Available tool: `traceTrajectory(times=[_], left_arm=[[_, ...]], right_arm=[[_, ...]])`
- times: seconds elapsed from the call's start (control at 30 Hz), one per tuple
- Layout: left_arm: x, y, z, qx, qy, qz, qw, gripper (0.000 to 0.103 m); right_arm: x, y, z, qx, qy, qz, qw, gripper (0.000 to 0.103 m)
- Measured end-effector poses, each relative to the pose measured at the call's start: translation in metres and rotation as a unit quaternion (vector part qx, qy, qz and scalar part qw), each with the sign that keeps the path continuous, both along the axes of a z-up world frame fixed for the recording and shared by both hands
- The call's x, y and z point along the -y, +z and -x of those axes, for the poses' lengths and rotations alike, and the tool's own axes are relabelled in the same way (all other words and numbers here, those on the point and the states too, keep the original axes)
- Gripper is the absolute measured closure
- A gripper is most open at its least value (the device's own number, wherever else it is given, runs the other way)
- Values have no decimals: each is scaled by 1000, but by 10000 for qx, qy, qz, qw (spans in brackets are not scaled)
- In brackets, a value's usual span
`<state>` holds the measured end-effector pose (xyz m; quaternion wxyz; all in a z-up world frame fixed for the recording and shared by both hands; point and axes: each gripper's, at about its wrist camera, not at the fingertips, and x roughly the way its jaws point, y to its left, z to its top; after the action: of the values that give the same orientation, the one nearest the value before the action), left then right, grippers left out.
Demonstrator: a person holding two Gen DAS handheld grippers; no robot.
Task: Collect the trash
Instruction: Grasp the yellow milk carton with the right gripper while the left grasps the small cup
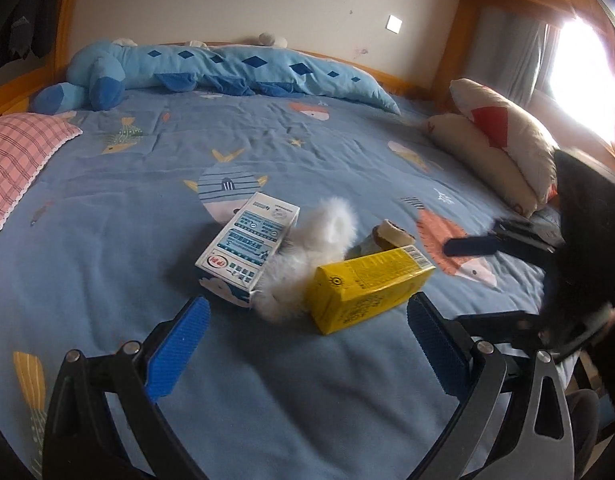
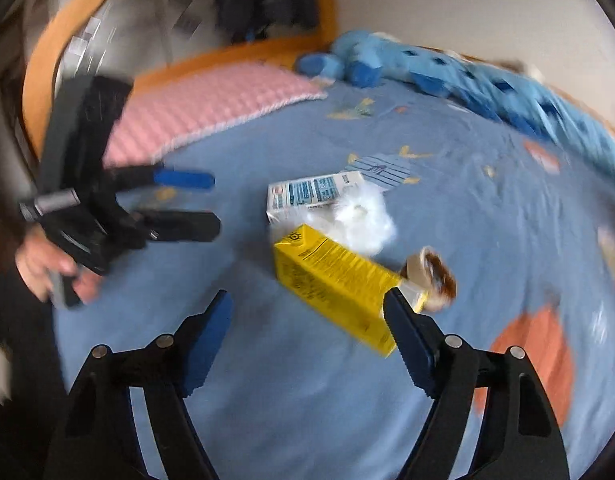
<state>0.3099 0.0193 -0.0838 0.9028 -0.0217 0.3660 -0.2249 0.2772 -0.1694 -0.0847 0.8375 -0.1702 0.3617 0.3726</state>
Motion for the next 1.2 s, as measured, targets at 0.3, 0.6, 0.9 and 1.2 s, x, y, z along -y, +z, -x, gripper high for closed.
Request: traceTrajectory(times=[0.3, 0.6, 0.9, 1.2], left_arm=[[-8, -7, -11, -175, 6, 241, 9996, 4], [3, -13, -10, -189, -184, -2, 9997, 4], [22, -16, -16, -221, -371, -3, 9991, 4], [41, -20, -24, -339, -525, 118, 9980, 4]], right_arm=[[-35, -22, -55, -492, 980, 936, 9896, 34], [-49, -41, -58, -828, 1181, 1392, 9797, 45], [-28, -29, -44, -539, 539, 837, 9936, 64], [25, -7, -28, -500, -68, -102, 9987, 65]])
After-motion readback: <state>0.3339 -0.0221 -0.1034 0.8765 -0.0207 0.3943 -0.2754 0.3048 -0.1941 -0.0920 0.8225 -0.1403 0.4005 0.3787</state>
